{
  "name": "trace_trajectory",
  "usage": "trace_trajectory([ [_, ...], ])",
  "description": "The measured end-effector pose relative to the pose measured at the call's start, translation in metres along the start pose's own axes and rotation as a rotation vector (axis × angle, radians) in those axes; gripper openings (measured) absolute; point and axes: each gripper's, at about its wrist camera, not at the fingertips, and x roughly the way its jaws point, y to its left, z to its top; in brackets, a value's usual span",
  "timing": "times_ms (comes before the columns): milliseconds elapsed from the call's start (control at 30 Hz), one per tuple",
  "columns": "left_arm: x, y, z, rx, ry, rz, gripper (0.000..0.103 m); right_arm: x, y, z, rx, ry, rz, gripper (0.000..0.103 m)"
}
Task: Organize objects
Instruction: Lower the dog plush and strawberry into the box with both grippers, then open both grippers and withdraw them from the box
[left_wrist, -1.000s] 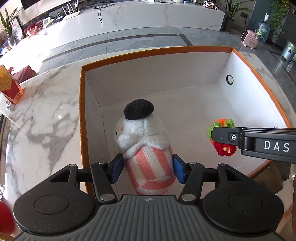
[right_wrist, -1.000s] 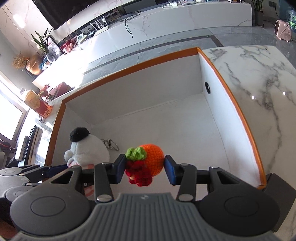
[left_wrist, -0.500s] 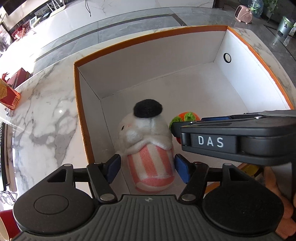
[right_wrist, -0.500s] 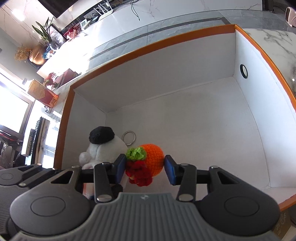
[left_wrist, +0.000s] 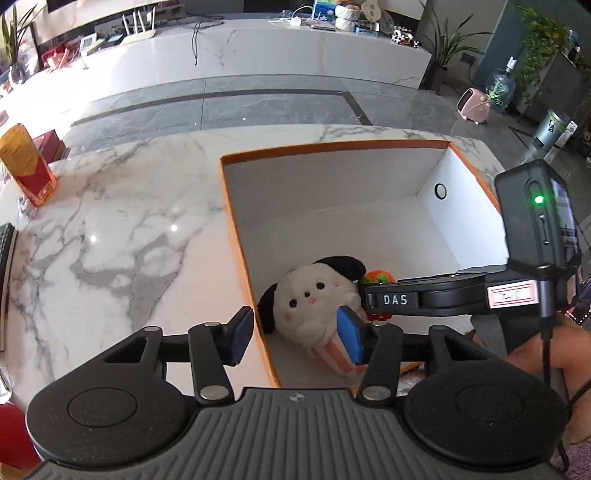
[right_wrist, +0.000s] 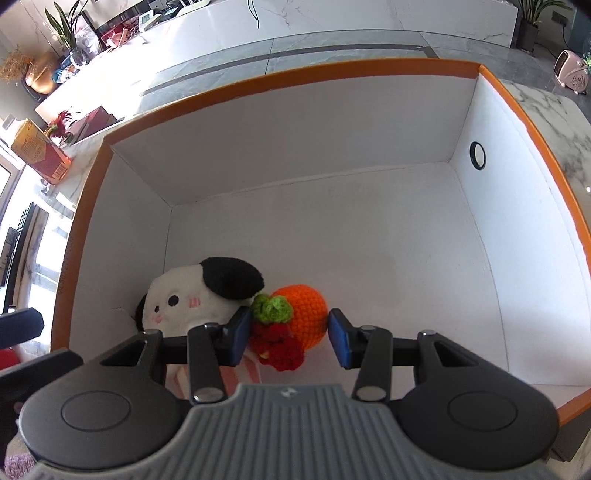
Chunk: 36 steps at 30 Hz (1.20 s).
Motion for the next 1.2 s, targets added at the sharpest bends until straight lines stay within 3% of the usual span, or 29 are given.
trace_trajectory([
  [133, 0.011, 0.014, -0.011, -0.026, 0.037, -0.013, 0.039, 0.002, 0.003, -0.002, 0.023, 0.033, 0.004, 0.048],
  [300, 0.013, 0.016, -0.021, -0.010, 0.018, 0.028, 0.016, 0.005, 0.006, -0.005, 0.040, 0.080, -0.006, 0.047],
  [467, 0.006, 0.022, -0.026, 0.007, 0.014, 0.062, 0.013, 0.012, 0.013, -0.014, 0.049, 0.179, 0.086, 0.047],
  [800, 0.001, 0.031, -0.031, 0.007, -0.002, 0.044, 0.013, 0.017, 0.039, -0.022, -0.040, 0.246, 0.086, 0.050],
  [933, 0.000, 0.034, -0.033, -0.008, -0.009, 0.025, 0.017, 0.012, 0.036, -0.021, -0.040, 0.234, 0.088, 0.055],
  [1000, -0.003, 0.035, -0.036, -0.023, -0.021, 0.012, 0.021, 0.006, 0.036, -0.021, -0.050, 0.211, 0.084, 0.068],
  [1067, -0.009, 0.034, -0.039, -0.035, -0.043, 0.000, 0.025, -0.002, 0.036, -0.022, -0.059, 0.184, 0.091, 0.075],
  [1200, -0.032, 0.031, -0.049, -0.078, -0.135, 0.007, 0.030, -0.019, 0.038, -0.025, -0.069, 0.141, 0.095, 0.075],
])
